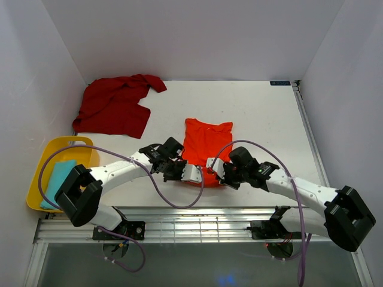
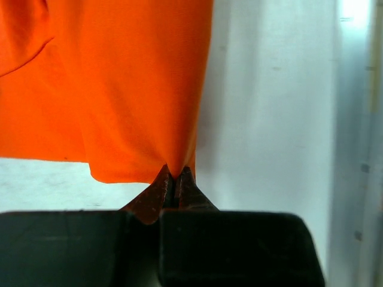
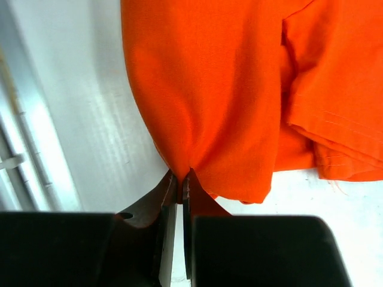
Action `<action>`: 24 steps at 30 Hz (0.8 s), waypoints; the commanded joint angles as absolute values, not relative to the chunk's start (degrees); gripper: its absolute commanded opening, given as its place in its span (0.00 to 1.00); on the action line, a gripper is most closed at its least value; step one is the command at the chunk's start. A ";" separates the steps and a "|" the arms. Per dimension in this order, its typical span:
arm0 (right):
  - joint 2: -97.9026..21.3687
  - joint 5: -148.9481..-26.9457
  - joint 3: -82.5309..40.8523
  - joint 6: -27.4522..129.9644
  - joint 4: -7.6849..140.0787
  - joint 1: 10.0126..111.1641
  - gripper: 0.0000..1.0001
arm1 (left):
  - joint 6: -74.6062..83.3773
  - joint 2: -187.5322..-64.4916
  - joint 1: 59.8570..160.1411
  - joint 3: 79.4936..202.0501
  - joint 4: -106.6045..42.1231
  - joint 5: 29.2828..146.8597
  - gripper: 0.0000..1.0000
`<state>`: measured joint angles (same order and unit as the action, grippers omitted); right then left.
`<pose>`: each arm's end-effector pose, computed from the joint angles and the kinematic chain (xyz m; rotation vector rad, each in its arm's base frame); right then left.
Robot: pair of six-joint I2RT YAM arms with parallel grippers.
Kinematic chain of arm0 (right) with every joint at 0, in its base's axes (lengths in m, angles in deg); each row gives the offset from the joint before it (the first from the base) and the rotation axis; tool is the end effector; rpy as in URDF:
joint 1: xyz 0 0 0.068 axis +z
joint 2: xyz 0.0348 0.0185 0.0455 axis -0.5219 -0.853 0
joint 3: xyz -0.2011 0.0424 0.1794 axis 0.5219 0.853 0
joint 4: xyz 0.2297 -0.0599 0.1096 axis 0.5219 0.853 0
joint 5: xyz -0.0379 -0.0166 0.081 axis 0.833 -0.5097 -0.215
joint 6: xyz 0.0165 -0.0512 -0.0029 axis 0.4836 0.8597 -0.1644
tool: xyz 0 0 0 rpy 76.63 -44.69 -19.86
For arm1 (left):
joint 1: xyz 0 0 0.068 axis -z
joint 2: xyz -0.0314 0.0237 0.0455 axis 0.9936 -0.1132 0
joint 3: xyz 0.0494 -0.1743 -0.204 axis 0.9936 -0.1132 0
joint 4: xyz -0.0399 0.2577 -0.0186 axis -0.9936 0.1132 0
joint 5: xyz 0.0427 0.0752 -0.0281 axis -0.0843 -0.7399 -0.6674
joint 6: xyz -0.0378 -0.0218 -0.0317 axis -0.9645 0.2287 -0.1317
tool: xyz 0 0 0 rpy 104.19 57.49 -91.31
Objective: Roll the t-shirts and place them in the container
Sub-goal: Roll the T-shirt to the center of the board.
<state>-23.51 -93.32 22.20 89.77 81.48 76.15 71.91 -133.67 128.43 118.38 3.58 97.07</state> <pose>0.1519 0.1615 0.1864 -1.5894 1.8546 0.3778 0.1823 -0.1968 0.1918 2.1294 1.6514 -0.3544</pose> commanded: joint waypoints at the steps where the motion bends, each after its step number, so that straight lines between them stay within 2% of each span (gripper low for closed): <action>1: -18.82 -100.95 18.76 90.85 89.94 76.11 0.08 | 69.41 -131.20 128.32 121.51 17.46 106.17 0.00; 4: -16.00 -105.26 17.97 93.23 94.51 76.11 0.08 | 68.26 -132.16 128.32 124.32 24.15 110.12 0.00; 9: -15.45 -104.21 18.14 93.05 93.48 73.40 0.08 | 65.54 -135.50 127.19 129.76 26.99 113.03 0.00; 15: -24.58 -104.21 15.43 89.27 89.86 68.47 0.08 | 64.66 -145.60 121.38 138.98 30.24 114.62 0.00; 24: -29.16 -103.86 12.96 83.91 83.71 61.43 0.08 | 61.85 -154.57 116.29 147.08 28.49 111.46 0.00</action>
